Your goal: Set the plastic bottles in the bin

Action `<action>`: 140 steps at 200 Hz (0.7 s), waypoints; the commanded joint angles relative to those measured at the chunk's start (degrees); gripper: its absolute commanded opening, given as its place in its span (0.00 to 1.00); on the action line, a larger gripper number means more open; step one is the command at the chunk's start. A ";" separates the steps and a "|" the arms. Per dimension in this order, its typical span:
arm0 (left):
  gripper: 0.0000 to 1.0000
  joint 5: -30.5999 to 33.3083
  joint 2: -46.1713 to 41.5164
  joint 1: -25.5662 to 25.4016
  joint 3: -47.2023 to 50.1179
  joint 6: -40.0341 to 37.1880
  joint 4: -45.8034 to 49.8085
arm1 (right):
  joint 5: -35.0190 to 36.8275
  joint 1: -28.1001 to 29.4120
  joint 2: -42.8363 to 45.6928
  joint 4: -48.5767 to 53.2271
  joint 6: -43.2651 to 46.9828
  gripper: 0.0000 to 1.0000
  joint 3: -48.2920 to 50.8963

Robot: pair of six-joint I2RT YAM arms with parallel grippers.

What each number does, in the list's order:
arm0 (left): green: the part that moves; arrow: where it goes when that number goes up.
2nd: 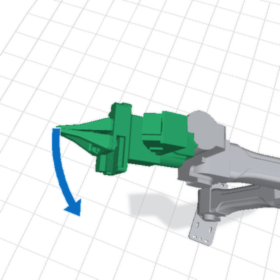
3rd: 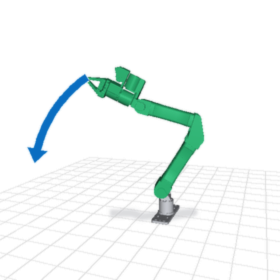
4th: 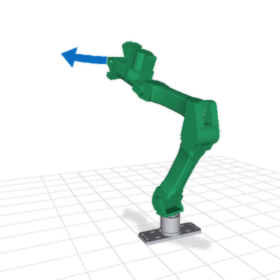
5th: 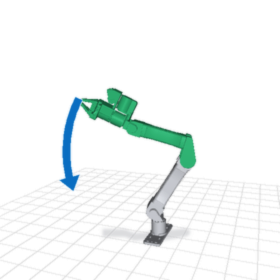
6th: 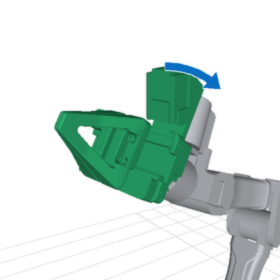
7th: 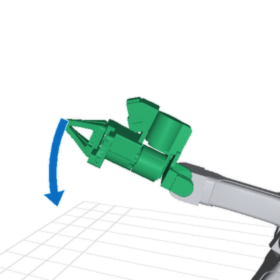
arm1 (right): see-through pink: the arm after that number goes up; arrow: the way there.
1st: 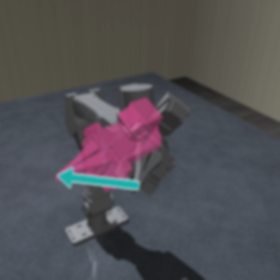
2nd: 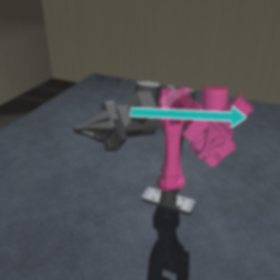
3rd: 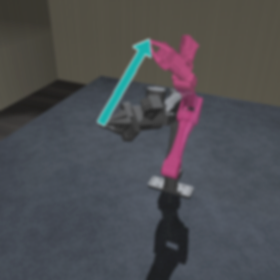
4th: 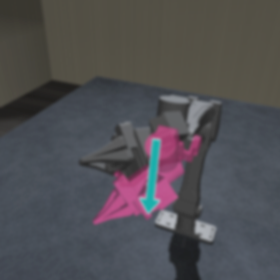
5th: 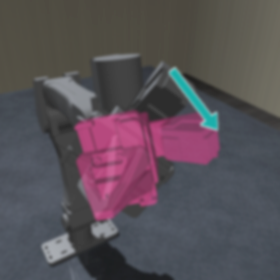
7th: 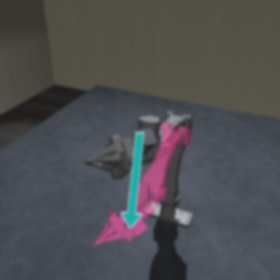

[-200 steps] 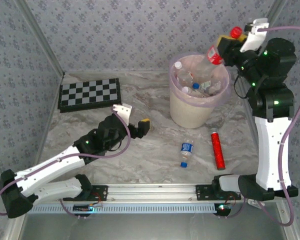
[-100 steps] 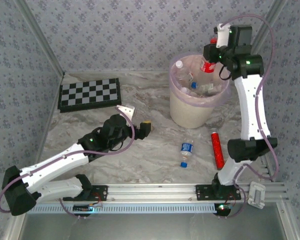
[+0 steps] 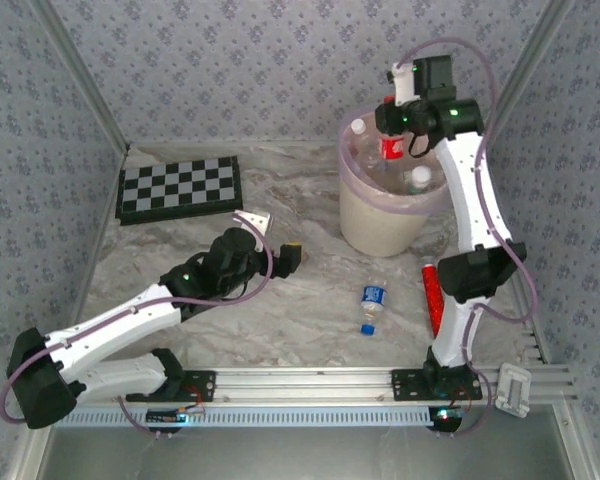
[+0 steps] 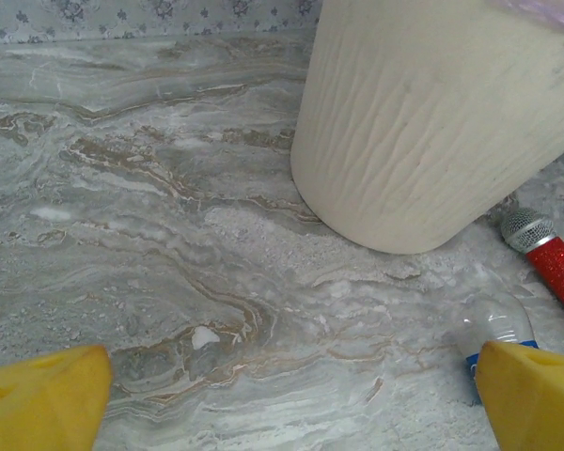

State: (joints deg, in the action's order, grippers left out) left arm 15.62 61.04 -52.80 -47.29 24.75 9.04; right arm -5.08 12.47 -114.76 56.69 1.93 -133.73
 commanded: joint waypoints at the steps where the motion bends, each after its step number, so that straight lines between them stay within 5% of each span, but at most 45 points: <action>1: 0.99 -0.80 -0.52 0.62 -0.53 0.64 0.25 | -0.38 0.85 -3.74 4.31 -3.89 0.19 2.00; 46: 0.99 -1.13 -0.76 1.11 0.02 0.74 0.27 | 0.12 1.34 -3.78 2.85 -5.63 0.25 4.88; 108: 0.99 -1.78 -0.83 1.51 0.34 1.00 0.23 | -1.02 1.09 6.65 6.21 -4.95 0.84 -4.32; 140: 0.99 -2.17 -0.91 1.55 0.62 1.09 0.02 | -0.22 -0.39 12.94 6.00 -4.87 0.90 -2.34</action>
State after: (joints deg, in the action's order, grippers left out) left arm 14.35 61.01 -51.68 -47.29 25.17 9.26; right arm -5.32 13.30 -109.43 60.77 -2.55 -134.96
